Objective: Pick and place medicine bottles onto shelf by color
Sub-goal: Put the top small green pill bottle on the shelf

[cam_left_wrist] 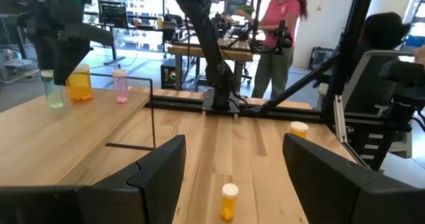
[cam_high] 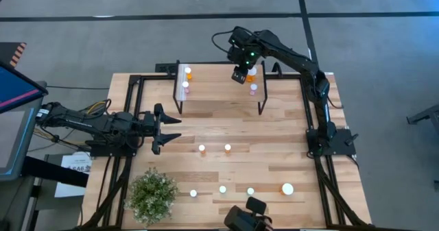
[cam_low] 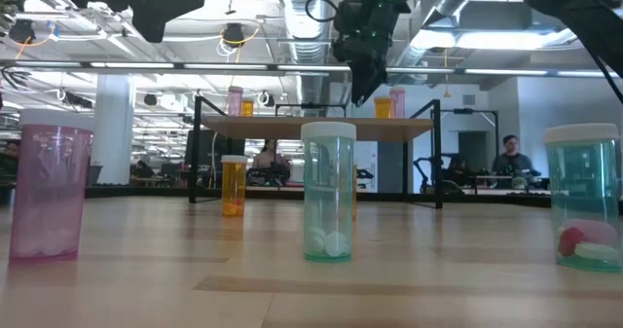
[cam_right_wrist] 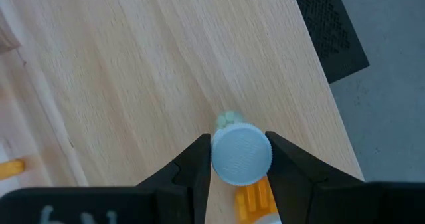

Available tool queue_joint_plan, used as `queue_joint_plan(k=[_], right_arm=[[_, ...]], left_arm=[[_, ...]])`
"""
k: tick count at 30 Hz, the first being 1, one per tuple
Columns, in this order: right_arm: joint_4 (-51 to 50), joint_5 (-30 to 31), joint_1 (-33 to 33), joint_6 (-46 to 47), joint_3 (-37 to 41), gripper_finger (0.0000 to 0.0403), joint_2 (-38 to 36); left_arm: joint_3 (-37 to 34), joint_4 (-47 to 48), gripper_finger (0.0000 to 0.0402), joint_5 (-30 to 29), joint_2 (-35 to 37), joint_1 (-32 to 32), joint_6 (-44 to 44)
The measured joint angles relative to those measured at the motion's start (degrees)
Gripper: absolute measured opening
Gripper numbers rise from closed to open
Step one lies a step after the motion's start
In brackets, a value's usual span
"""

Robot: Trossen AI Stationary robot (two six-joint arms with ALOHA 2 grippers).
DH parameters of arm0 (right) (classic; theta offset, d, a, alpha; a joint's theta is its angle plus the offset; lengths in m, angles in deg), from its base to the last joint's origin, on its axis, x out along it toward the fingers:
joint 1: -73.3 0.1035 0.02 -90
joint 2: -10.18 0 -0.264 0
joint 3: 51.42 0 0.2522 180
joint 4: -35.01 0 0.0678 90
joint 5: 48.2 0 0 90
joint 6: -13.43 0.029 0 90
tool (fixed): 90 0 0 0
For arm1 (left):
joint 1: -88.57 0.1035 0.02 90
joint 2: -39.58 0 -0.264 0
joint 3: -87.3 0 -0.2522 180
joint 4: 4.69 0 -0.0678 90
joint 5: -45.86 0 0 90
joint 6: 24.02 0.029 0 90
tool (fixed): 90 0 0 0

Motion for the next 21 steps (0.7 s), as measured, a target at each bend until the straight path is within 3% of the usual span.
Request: queue_joint_plan(k=[21], right_arm=[[-0.8, 0.0, 0.0, -0.3, 0.0, 0.0196, 0.0]], left_arm=[[0.0, 0.0, 0.024, 0.0, 0.0, 0.0, 0.0]])
